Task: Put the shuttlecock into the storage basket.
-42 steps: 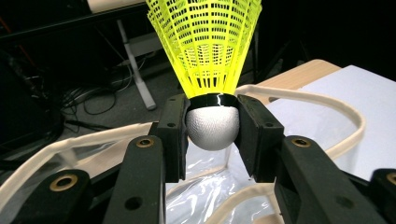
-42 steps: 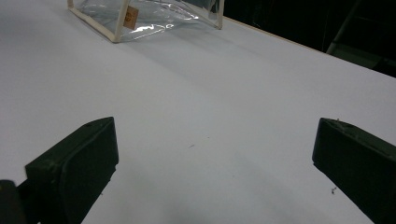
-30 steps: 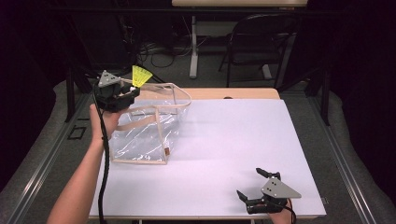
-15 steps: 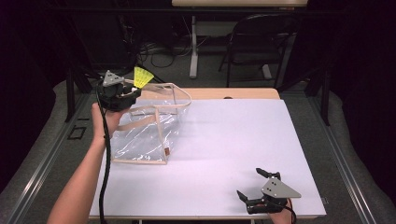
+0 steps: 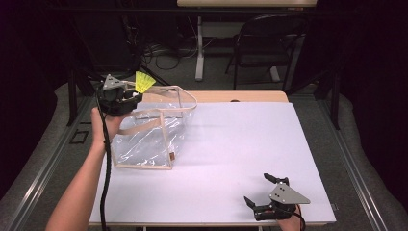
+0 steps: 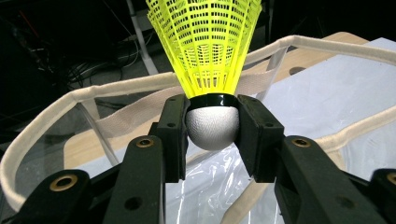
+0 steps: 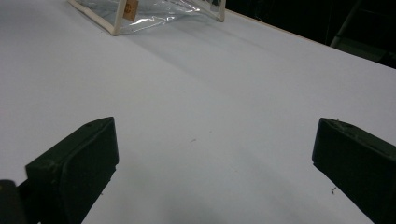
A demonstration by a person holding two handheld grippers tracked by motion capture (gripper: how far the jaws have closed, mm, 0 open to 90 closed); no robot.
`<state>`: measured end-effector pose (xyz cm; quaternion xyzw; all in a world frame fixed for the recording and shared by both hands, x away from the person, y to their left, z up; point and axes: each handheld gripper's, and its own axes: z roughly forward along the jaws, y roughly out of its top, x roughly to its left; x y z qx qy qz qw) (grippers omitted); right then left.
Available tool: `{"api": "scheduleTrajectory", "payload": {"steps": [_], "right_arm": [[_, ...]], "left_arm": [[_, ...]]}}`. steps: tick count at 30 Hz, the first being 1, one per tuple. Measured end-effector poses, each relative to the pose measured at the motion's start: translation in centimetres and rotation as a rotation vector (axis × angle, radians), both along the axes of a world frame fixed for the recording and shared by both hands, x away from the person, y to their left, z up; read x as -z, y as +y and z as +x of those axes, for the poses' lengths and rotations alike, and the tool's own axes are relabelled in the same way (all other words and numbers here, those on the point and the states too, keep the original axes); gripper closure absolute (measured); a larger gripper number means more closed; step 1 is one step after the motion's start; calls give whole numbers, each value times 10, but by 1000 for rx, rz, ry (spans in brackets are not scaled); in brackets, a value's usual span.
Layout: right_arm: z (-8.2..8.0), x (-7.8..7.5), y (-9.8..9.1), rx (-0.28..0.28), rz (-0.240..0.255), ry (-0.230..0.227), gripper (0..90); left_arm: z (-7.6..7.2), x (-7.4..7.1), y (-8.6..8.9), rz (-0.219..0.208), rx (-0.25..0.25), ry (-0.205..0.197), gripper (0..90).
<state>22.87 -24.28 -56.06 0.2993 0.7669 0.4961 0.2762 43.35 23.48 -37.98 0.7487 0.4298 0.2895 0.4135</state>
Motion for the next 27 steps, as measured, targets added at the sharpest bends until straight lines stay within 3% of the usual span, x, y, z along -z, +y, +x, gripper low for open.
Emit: {"api": "scheduleTrajectory", "payload": {"steps": [27], "right_arm": [[0,0,1,-1,-5,-2,1]], "left_arm": [[-9,6,8,31,26,40,643]]}}
